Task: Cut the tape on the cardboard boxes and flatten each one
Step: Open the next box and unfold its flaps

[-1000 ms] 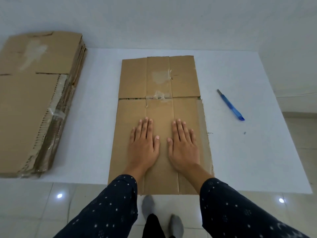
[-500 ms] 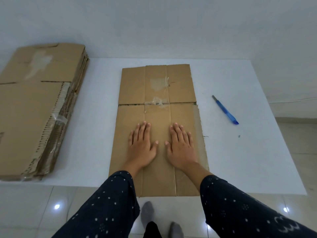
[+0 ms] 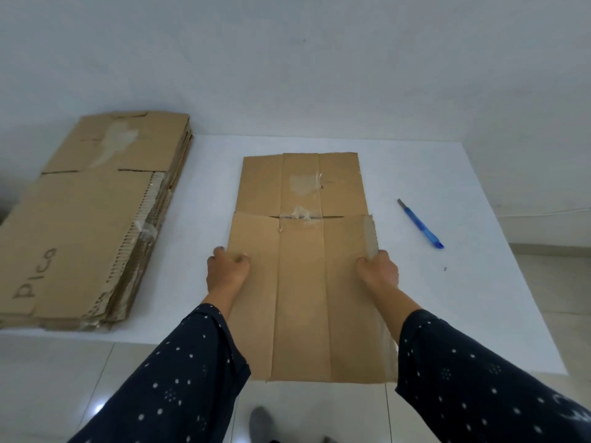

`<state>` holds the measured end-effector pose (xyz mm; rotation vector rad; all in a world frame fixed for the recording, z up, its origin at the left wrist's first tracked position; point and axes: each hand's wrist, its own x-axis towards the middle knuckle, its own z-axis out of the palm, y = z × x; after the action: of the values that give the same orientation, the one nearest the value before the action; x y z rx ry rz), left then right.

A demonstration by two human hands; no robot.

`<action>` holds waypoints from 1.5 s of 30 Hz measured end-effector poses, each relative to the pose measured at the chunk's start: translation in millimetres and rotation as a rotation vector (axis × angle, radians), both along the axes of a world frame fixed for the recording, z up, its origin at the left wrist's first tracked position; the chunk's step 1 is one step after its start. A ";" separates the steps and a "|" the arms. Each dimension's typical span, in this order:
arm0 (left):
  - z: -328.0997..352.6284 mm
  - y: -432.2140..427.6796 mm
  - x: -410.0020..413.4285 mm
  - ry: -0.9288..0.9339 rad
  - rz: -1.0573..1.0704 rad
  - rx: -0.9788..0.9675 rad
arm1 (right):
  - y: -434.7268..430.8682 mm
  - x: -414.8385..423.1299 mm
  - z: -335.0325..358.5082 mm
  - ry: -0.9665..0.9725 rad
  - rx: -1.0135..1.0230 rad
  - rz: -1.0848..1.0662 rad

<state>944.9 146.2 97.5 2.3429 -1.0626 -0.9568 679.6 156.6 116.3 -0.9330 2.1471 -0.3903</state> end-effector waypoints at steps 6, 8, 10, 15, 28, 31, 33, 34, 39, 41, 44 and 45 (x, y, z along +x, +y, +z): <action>17.1 -2.0 14.0 0.254 0.016 -0.073 | 10.9 18.4 22.8 0.042 -0.141 -0.021; 29.6 -3.0 18.0 0.216 -0.044 -0.144 | 12.8 30.7 33.7 0.087 -0.190 -0.032; 46.4 -6.9 25.2 0.153 -0.076 -0.217 | 12.3 46.6 45.5 0.114 -0.250 -0.056; 108.0 -26.5 81.3 0.113 -0.117 -0.332 | -0.8 113.0 90.4 0.115 -0.386 -0.129; 181.8 -63.5 350.4 -0.097 -0.052 -0.407 | -53.3 361.6 141.7 -0.137 -0.458 -0.073; 168.9 -66.5 402.0 -0.153 -0.033 -0.381 | -59.9 408.9 130.9 -0.193 -0.421 -0.036; 155.8 -68.5 426.9 -0.188 -0.026 -0.363 | -62.9 432.7 120.4 -0.227 -0.397 -0.005; 147.5 -70.3 437.6 -0.204 -0.029 -0.354 | -64.6 442.0 114.5 -0.238 -0.383 0.012; 105.1 -79.5 466.3 -0.218 -0.069 -0.288 | -76.1 459.9 88.3 -0.219 -0.314 0.054; 90.5 -80.6 469.8 -0.206 -0.099 -0.247 | -79.5 459.6 79.9 -0.198 -0.279 0.053; 76.6 -81.2 472.0 -0.228 -0.121 -0.194 | -80.9 456.9 71.0 -0.126 -0.225 0.090; 74.0 -81.6 472.6 -0.242 -0.126 -0.168 | -80.7 455.5 68.5 -0.087 -0.209 0.124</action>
<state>1417.6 64.6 171.5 2.3153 -1.3428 -0.6077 1135.0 75.9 184.8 -1.1384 1.9844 -0.5907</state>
